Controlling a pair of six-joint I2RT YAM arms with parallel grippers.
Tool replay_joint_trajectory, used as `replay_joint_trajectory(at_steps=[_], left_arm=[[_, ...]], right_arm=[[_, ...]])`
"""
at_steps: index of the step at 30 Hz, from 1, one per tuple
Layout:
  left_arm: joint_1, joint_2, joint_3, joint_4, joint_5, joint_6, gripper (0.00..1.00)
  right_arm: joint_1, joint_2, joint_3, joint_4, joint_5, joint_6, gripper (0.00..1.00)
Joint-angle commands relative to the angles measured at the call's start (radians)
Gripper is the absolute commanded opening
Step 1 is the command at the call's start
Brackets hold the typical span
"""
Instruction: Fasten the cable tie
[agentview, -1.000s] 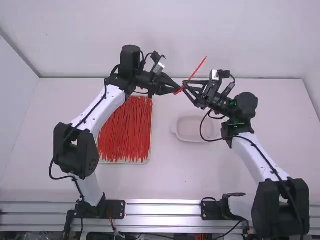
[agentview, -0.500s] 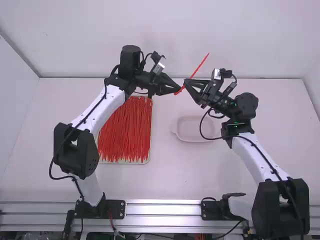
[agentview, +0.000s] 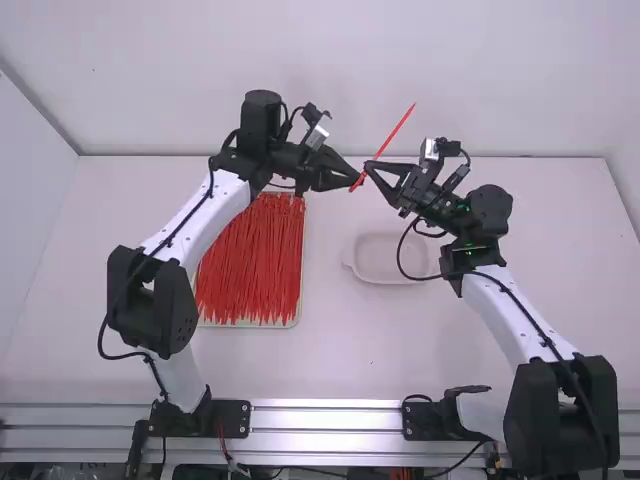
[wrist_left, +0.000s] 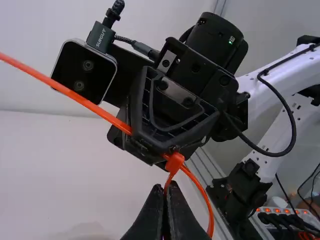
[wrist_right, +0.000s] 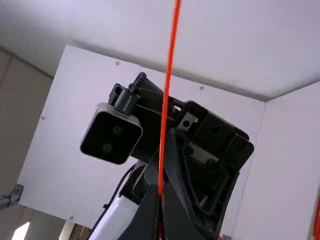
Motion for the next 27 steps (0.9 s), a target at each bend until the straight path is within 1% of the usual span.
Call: replay_joint_trajectory(at_steps=[1, 4, 8, 10, 11, 12, 13, 14, 15, 16, 17, 19, 22, 27], left_arm=[[0.005, -0.008, -0.01, -0.005, -0.016, 0.003, 0.02], [0.002, -0.008, -0.01, -0.004, -0.016, 0.003, 0.02], [0.006, -0.008, -0.01, -0.003, -0.02, 0.003, 0.1], [0.003, -0.008, -0.01, 0.005, -0.019, 0.003, 0.18], [0.006, -0.008, -0.01, 0.006, -0.02, 0.003, 0.27], [0.011, -0.008, -0.01, 0.014, -0.034, -0.01, 0.44], [0.011, -0.008, -0.01, 0.024, -0.083, -0.075, 0.64], [0.011, -0.008, -0.01, 0.028, -0.103, -0.102, 0.71], [0.008, -0.008, -0.01, 0.034, -0.182, -0.193, 0.84], [0.005, -0.008, -0.01, 0.029, -0.235, -0.238, 0.93], [0.005, -0.008, -0.01, 0.025, -0.272, -0.26, 1.0], [0.005, -0.008, -0.01, 0.017, -0.339, -0.274, 0.99], [0.019, -0.008, -0.01, 0.002, -0.365, -0.274, 0.99], [0.054, -0.008, -0.01, -0.043, -0.41, -0.301, 0.99]], right_arm=[[0.006, -0.012, 0.026, 0.02, 0.001, -0.008, 0.0], [0.003, -0.012, 0.026, 0.021, -0.013, -0.009, 0.0], [-0.016, -0.012, 0.026, 0.02, -0.03, -0.009, 0.0], [-0.025, -0.012, 0.026, 0.02, -0.043, -0.009, 0.0], [-0.03, -0.012, 0.026, 0.019, -0.048, -0.009, 0.0], [-0.038, -0.012, 0.024, 0.014, -0.05, -0.01, 0.0], [-0.046, -0.012, 0.023, 0.014, -0.054, -0.018, 0.0], [-0.049, -0.012, 0.022, 0.014, -0.057, -0.025, 0.0], [-0.056, -0.012, 0.02, 0.014, -0.063, -0.035, 0.0], [-0.061, -0.012, 0.018, 0.013, -0.068, -0.04, 0.0], [-0.065, -0.012, 0.016, 0.01, -0.071, -0.049, 0.0], [-0.075, -0.012, 0.011, -0.013, -0.075, -0.073, 0.0], [-0.093, -0.012, -0.001, -0.039, -0.074, -0.089, 0.0], [-0.134, -0.011, -0.006, -0.135, -0.074, -0.159, 0.0]])
